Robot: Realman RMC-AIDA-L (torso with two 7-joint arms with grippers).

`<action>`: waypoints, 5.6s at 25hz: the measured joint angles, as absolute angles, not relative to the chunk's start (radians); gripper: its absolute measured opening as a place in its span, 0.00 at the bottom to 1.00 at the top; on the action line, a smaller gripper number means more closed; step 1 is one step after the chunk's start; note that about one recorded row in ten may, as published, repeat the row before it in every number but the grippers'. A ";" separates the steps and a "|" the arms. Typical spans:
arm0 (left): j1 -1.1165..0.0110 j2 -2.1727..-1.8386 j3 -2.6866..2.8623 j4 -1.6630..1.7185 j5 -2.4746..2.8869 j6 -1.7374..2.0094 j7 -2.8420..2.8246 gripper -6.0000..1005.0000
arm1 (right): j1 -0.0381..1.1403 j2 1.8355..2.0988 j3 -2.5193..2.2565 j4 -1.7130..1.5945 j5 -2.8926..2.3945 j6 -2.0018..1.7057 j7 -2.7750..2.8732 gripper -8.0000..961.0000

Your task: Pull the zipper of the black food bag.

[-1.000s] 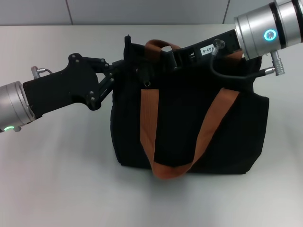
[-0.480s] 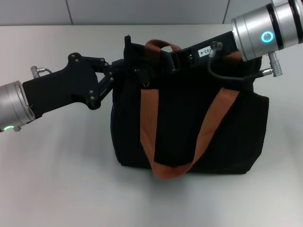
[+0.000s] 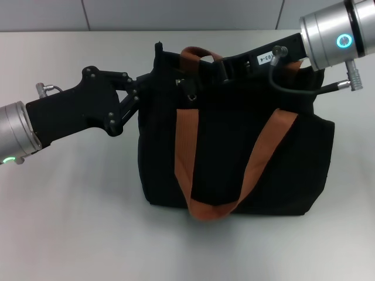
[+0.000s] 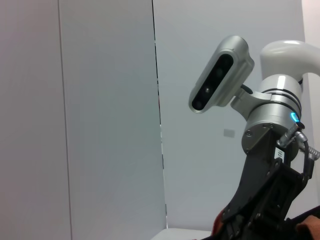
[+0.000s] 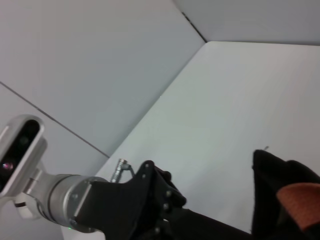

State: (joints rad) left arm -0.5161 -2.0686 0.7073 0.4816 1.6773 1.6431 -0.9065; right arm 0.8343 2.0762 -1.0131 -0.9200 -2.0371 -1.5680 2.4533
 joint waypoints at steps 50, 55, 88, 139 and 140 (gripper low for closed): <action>-0.515 -2.063 0.669 0.489 1.662 1.612 -0.907 0.03 | 0.671 2.077 -0.931 -1.330 -2.272 -1.676 2.615 0.02; -0.515 -2.061 0.668 0.490 1.661 1.610 -0.907 0.03 | 0.663 2.077 -0.902 -1.335 -2.241 -1.694 2.587 0.06; -0.521 -2.066 0.671 0.483 1.661 1.618 -0.907 0.03 | 0.745 2.070 -0.901 -1.184 -2.170 -1.707 2.570 0.33; -0.515 -2.068 0.669 0.482 1.661 1.640 -0.907 0.03 | 0.754 2.076 -0.951 -1.102 -2.180 -1.659 2.578 0.25; -0.515 -2.068 0.669 0.482 1.661 1.640 -0.907 0.03 | 0.754 2.077 -0.951 -1.104 -2.182 -1.658 2.578 0.23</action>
